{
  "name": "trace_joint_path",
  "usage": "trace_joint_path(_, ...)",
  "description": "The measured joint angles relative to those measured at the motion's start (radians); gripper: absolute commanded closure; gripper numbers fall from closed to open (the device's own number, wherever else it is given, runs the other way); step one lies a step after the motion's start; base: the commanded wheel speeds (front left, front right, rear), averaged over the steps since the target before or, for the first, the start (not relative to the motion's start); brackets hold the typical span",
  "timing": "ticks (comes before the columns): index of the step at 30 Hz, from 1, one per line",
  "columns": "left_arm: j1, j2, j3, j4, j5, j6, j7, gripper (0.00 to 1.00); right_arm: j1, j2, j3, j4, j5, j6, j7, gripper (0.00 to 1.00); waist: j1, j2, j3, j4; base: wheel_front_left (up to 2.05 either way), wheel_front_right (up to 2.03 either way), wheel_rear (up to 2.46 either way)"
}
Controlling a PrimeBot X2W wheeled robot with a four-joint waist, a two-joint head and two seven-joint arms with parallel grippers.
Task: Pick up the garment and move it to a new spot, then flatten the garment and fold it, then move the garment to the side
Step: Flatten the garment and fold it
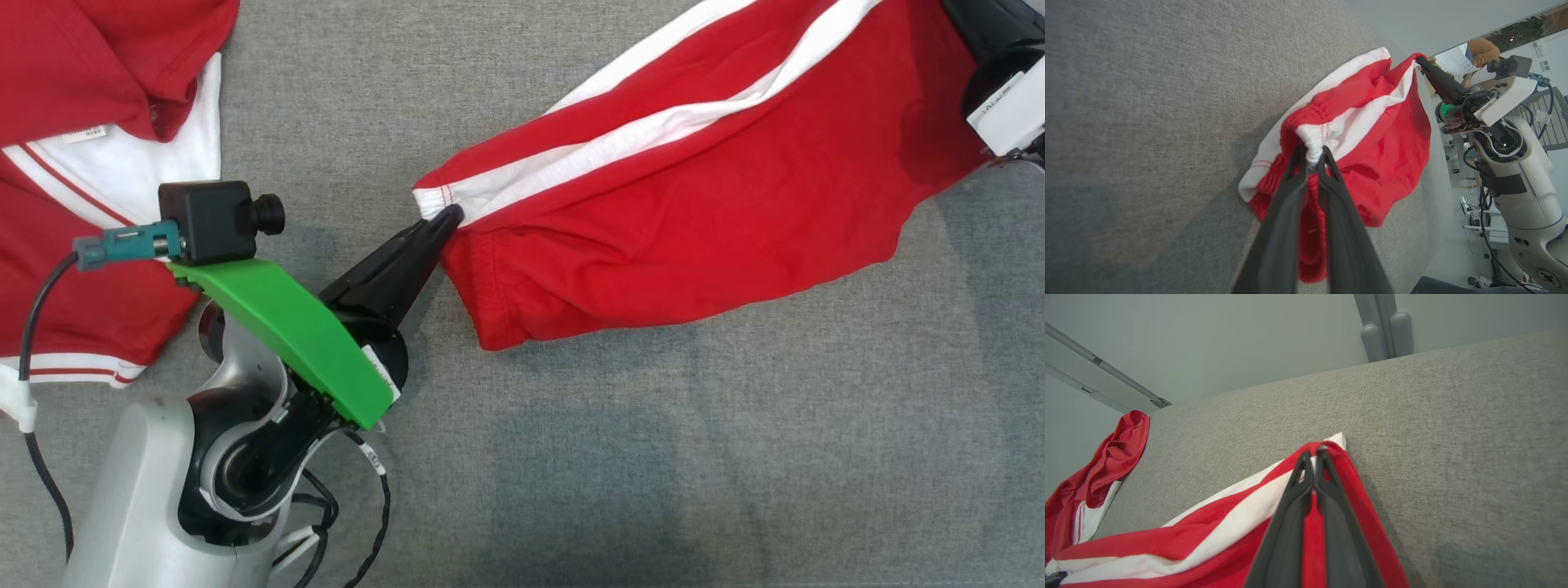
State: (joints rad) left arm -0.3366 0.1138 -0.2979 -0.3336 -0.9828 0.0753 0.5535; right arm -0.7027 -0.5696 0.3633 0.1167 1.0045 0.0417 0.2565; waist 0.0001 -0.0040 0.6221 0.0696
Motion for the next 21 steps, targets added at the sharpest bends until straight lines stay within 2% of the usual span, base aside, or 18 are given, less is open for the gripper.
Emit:
trace_joint_path(8, -0.003, -0.003, 0.01, 0.015, 0.0, 0.009, 0.0, 1.0, -0.056, 0.017, 0.036, 0.082, -0.036, 0.0, 0.019, 1.0, 0.0, 0.0, 0.001, 0.015, 0.0, 0.0, 0.0)
trace_joint_path(11, -0.003, -0.005, 0.011, 0.024, 0.0, 0.013, -0.001, 0.71, -0.072, 0.025, 0.037, 0.108, -0.046, 0.0, 0.019, 1.0, 0.0, 0.0, 0.0, 0.019, 0.0, 0.0, 0.0)
trace_joint_path(12, -0.003, -0.006, 0.011, 0.027, 0.0, 0.013, -0.002, 0.59, -0.076, 0.027, 0.038, 0.116, -0.053, 0.0, 0.016, 0.69, -0.0001, 0.0, -0.001, 0.021, 0.0, 0.0, 0.0)
trace_joint_path(13, -0.003, -0.006, 0.012, 0.028, 0.0, 0.013, -0.004, 0.36, -0.079, 0.029, 0.039, 0.122, -0.063, 0.0, 0.014, 0.42, 0.0, 0.0, -0.002, 0.022, 0.0, 0.0, 0.0)
trace_joint_path(14, -0.003, -0.006, 0.013, 0.028, 0.0, 0.013, -0.007, 0.18, -0.082, 0.031, 0.04, 0.128, -0.068, 0.0, 0.012, 0.0, 0.0, 0.0, -0.003, 0.023, 0.0, 0.0, 0.0)
trace_joint_path(15, -0.003, -0.006, 0.013, 0.029, 0.0, 0.013, -0.01, 0.05, -0.087, 0.033, 0.042, 0.135, -0.073, 0.0, 0.012, 0.0, 0.0, 0.0, -0.003, 0.023, 0.0, 0.0, 0.0)
trace_joint_path(16, -0.003, -0.006, 0.013, 0.03, 0.0, 0.013, -0.01, 0.0, -0.091, 0.035, 0.044, 0.141, -0.074, 0.0, 0.01, 0.0, 0.0, 0.0, -0.004, 0.024, 0.0, 0.0, 0.0)
trace_joint_path(21, -0.003, -0.004, 0.012, 0.044, 0.011, 0.014, -0.015, 0.0, -0.093, 0.051, 0.059, 0.184, -0.089, 0.004, -0.019, 0.0, 0.0, 0.0, -0.014, 0.023, 0.0, 0.0, 0.0)
